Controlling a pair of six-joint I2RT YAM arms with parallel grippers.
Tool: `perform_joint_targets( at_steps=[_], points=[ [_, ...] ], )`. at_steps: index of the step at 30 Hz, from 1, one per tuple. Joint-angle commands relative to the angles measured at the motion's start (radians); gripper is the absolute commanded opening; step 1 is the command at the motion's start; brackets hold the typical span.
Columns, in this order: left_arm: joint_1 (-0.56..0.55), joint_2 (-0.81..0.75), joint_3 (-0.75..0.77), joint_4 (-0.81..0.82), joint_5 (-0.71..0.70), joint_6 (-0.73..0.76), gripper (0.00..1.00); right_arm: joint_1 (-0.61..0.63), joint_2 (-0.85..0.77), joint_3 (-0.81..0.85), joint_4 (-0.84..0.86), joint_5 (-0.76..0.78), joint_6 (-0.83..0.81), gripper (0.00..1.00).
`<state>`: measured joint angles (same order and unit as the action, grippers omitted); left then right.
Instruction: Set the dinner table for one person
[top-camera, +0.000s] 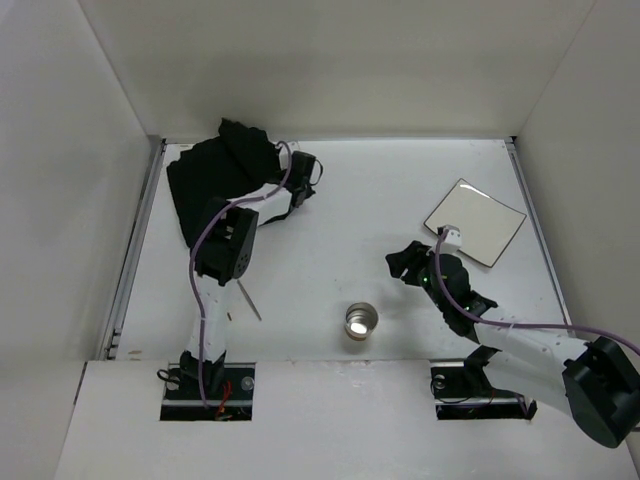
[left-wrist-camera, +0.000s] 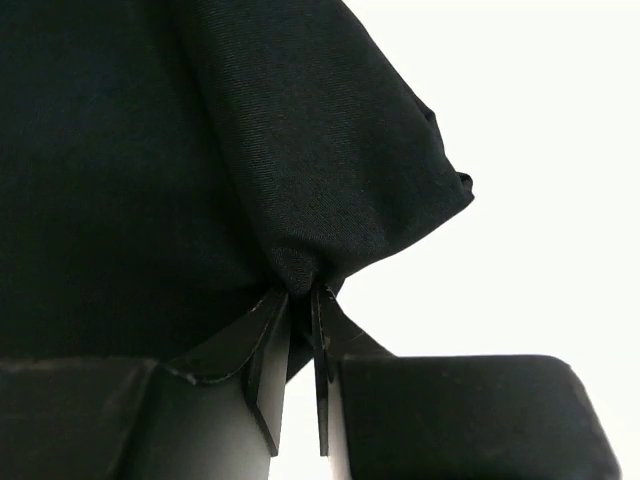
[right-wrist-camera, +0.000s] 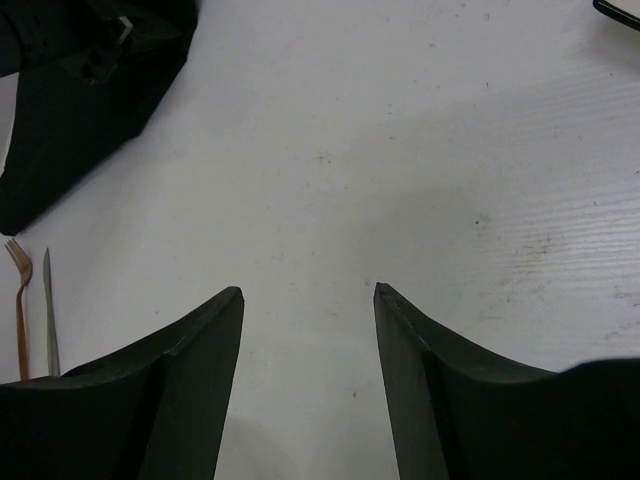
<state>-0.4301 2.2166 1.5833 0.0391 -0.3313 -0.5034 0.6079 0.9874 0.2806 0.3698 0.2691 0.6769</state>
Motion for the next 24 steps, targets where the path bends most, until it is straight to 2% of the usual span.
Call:
perform_joint_targets(
  at_steps=[1, 6, 13, 15, 17, 19, 21, 24],
  points=[
    [-0.077, -0.031, -0.028, 0.004, 0.077, -0.079, 0.10, -0.009, -0.015, 0.014, 0.049, 0.001, -0.003, 0.61],
    [-0.178, -0.052, -0.043, 0.031, 0.095, -0.121, 0.09, -0.015, -0.020, 0.009, 0.049, 0.005, 0.000, 0.61],
    [-0.291, -0.106, -0.091, 0.085, 0.109, -0.149, 0.11, -0.026, 0.000, 0.023, 0.046, 0.010, 0.044, 0.68],
    [-0.313, -0.127, -0.106, 0.102, 0.113, -0.146, 0.21, -0.029, 0.010, 0.040, 0.032, 0.019, 0.075, 0.74],
    [-0.322, -0.167, -0.134, 0.114, 0.107, -0.138, 0.42, -0.040, 0.029, 0.069, 0.011, 0.030, 0.098, 0.77],
    [-0.321, -0.227, -0.187, 0.142, 0.103, -0.136, 0.53, -0.055, 0.083, 0.103, 0.011, 0.038, 0.115, 0.79],
    [-0.310, -0.305, -0.265, 0.183, 0.100, -0.144, 0.59, -0.079, 0.172, 0.150, 0.026, 0.036, 0.136, 0.80],
    [-0.290, -0.458, -0.428, 0.249, 0.077, -0.168, 0.59, -0.122, 0.330, 0.235, 0.061, 0.013, 0.161, 0.78]
  ],
)
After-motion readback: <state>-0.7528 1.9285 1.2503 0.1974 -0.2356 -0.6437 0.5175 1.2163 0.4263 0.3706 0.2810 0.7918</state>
